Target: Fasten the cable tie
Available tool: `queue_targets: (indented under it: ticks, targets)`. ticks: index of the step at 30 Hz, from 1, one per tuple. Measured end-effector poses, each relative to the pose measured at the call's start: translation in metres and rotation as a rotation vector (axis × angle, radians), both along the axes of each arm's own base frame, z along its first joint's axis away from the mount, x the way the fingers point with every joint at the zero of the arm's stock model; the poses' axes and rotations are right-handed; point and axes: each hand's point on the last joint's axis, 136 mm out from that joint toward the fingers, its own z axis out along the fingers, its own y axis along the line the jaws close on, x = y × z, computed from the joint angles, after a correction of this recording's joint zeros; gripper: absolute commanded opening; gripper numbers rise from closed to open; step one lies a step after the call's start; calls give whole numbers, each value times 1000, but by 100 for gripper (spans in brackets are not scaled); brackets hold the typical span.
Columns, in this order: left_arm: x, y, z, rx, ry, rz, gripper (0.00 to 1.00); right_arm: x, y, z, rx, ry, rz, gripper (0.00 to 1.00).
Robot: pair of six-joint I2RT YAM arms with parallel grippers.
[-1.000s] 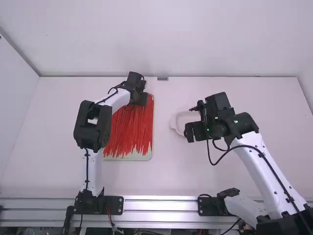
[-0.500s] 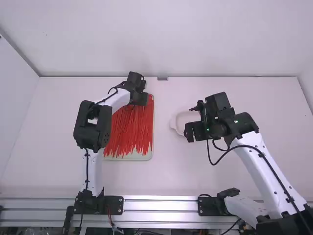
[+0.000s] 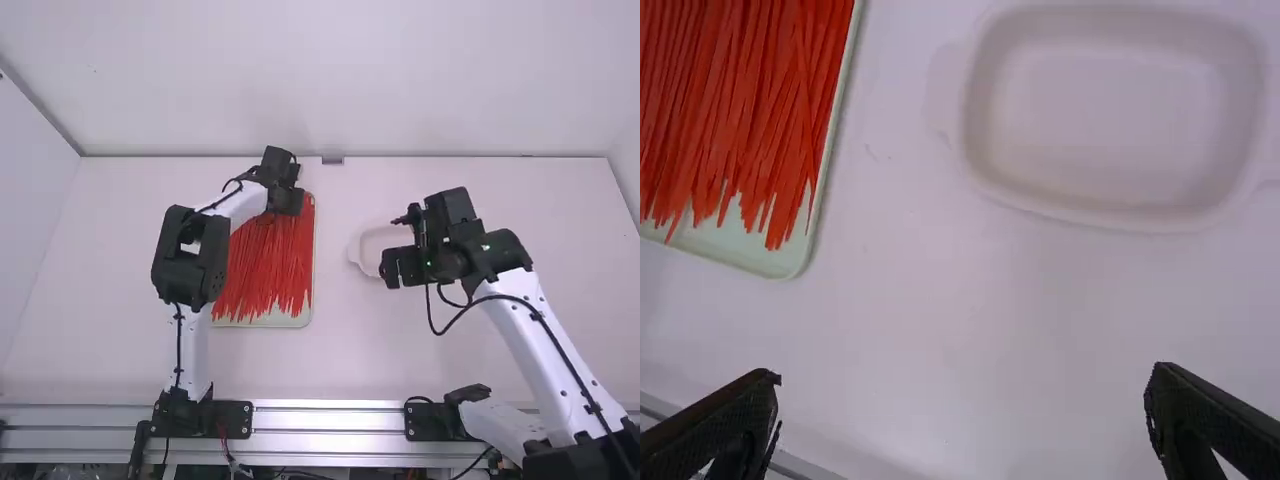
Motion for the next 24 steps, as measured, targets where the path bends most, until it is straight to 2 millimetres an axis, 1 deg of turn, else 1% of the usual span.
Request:
queue_targets:
  ticks: [4,8,12,15,18,24]
  targets:
    - [-1,0,-1,1,6,0,22,1,1,0,2,-4,2,98]
    - [2,0,0,0,-13,6,23,1,4,1,3,-10,15,98]
    - [-3,2,-7,1,6,13,23,0,6,1,3,-11,22,98]
    - [-6,2,-11,1,17,16,23,1,4,1,4,-10,11,98]
    - [-4,2,-9,-2,7,19,23,3,0,1,3,-10,-3,98]
    - [-7,3,-11,1,20,19,22,3,0,1,3,-10,-3,98]
